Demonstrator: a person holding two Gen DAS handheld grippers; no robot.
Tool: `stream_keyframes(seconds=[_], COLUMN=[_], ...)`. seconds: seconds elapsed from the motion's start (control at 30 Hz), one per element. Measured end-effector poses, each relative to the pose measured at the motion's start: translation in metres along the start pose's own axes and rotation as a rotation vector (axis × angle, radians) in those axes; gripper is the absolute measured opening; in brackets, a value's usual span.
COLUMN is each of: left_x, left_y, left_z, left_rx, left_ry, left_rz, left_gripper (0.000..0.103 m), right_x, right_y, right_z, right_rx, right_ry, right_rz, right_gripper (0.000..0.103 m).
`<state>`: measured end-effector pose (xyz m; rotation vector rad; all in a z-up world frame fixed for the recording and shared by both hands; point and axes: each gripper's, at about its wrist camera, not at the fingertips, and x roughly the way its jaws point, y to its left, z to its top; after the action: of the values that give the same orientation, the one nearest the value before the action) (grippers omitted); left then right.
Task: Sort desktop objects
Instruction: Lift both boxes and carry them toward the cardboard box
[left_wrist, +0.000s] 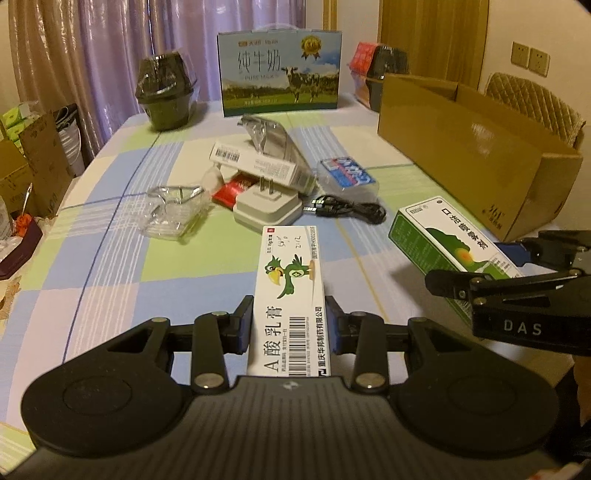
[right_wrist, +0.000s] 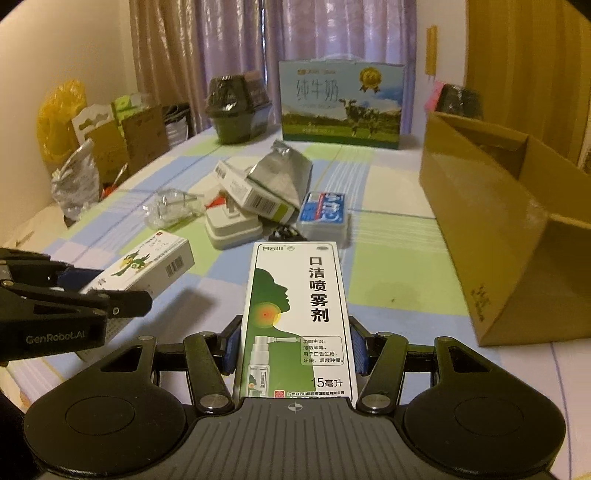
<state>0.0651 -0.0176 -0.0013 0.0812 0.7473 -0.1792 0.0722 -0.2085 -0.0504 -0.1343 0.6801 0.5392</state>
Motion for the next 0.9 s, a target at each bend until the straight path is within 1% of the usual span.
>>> stream_keyframes(seconds=[0.27, 0.53, 0.73, 0.9], left_x=[-0.025, -0.043, -0.049, -0.048], left_y=[-0.019, -0.046, -0.069, -0.084], left_z=[0.011, 0.031, 0.047, 0.059], left_rx=[0.000, 0.024, 0.051, 0.064], left_ry=[-0.035, -0.077, -0.098, -0.101], left_rz=[-0.022, -0.054, -0.075, -0.092], left_gripper=[0.033, 0.033, 0.033, 0.033], right_x=[-0.030, -0.063, -0.084, -0.095], right_y=[-0.010, -0.032, -0.053, -0.073], right_z=[0.007, 0.022, 0.036, 0.047], right_rx=[0.033, 0.072, 0.090, 0.095], right_ry=[-0.044, -0.104, -0.145, -0.167], right_rz=[-0.025, -0.069, -0.100, -0.122], right_gripper=[0.053, 0.053, 0.053, 0.053])
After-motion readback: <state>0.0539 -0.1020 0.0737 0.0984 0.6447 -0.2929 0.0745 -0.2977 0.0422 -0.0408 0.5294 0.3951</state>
